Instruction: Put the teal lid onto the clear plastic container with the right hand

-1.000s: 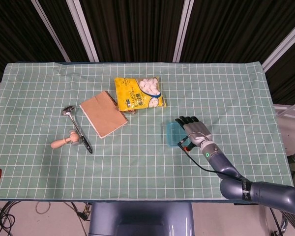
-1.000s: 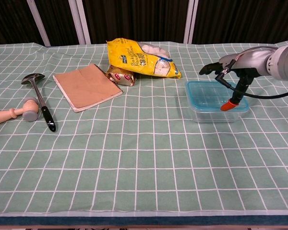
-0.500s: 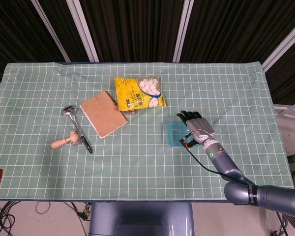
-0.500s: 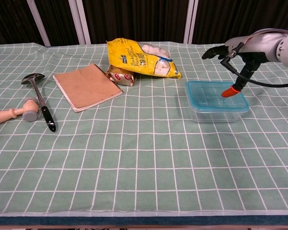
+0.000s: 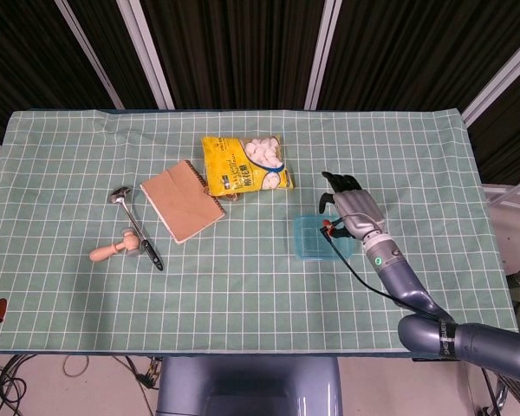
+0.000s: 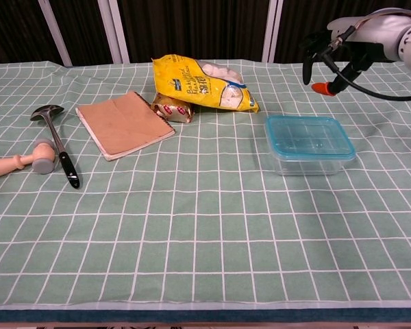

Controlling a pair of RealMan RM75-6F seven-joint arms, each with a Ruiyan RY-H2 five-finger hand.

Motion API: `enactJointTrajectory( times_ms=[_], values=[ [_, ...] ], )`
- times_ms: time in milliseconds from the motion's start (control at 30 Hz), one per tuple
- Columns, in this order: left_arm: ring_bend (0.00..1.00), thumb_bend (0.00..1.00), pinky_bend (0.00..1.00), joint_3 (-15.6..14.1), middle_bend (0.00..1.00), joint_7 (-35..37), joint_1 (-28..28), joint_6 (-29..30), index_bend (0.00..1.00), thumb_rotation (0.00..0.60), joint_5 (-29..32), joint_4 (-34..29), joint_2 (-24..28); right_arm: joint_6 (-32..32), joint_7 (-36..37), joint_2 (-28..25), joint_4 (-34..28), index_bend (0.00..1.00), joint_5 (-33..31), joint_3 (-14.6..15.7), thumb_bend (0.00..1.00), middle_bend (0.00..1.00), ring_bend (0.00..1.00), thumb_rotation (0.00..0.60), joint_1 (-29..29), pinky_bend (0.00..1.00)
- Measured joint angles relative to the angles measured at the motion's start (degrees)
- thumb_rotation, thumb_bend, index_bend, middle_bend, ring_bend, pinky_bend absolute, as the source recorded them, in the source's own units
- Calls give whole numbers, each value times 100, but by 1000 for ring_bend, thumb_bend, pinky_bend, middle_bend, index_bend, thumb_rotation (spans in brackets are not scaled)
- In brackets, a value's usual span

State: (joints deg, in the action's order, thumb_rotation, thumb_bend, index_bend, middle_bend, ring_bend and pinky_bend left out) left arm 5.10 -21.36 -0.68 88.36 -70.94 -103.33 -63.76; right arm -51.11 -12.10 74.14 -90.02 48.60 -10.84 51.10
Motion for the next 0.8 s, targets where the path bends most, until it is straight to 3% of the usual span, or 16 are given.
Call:
enactJointTrajectory(
  times_ms=[367, 800],
  values=[
    [0, 326, 0, 19, 0, -68, -24, -12, 59, 600, 75, -2, -31, 363, 212, 166, 630, 539, -95, -147, 510, 0, 0, 600, 46, 0],
    [0, 326, 0, 6, 0, -94, -46, -37, 59, 600, 89, 5, -33, 488, 41, 142, 619, 580, -202, -62, 511, 0, 0, 600, -14, 0]
  ],
)
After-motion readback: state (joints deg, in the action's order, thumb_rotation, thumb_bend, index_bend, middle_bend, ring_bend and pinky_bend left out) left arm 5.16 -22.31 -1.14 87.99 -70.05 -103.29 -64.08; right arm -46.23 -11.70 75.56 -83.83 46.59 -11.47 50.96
